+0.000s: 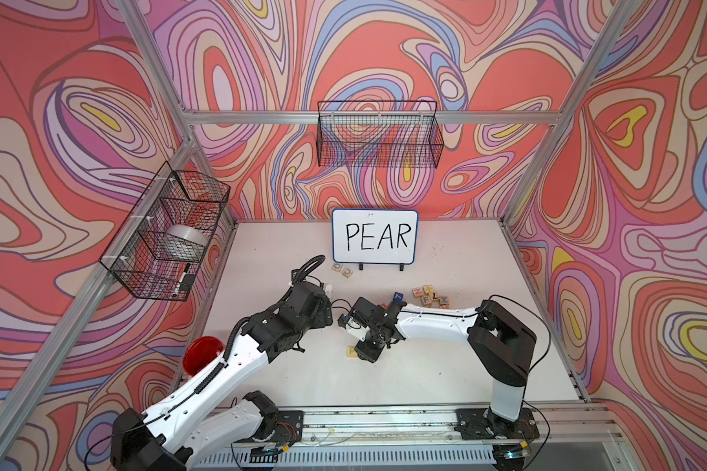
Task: Spell the uppercase word “pear” with letter blocks
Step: Place the letter block at the center of the board.
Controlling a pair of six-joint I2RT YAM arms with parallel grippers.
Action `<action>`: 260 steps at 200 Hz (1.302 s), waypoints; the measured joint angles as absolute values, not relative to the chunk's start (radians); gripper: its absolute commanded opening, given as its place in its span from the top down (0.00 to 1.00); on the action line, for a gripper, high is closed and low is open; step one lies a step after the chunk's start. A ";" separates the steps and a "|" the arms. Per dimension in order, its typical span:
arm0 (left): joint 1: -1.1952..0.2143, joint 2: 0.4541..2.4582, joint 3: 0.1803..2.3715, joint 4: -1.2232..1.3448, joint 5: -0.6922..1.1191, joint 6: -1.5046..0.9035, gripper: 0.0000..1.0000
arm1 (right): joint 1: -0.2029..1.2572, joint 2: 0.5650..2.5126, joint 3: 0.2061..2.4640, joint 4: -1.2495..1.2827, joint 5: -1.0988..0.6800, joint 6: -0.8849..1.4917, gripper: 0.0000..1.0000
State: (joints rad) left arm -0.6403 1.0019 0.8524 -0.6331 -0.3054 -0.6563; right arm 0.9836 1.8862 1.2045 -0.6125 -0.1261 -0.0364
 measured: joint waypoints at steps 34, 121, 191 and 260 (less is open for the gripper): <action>-0.640 1.002 0.852 -0.633 -0.305 -0.655 0.13 | 0.984 1.835 1.155 -0.613 -0.100 0.035 0.49; -0.641 1.039 0.853 -0.612 -0.302 -0.607 0.12 | 0.984 1.641 1.069 -0.633 0.089 0.451 0.43; -0.641 1.057 0.853 -0.603 -0.300 -0.569 0.12 | 0.984 1.670 1.053 -0.671 0.166 0.613 0.29; -0.640 1.057 0.853 -0.601 -0.312 -0.552 0.11 | 0.984 1.705 1.031 -0.666 0.142 0.627 0.30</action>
State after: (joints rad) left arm -0.6403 1.0573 0.8528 -0.6014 -0.3122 -0.5518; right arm 0.9836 1.7050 1.0306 -0.6659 0.1417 0.6270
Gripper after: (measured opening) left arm 0.888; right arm 0.705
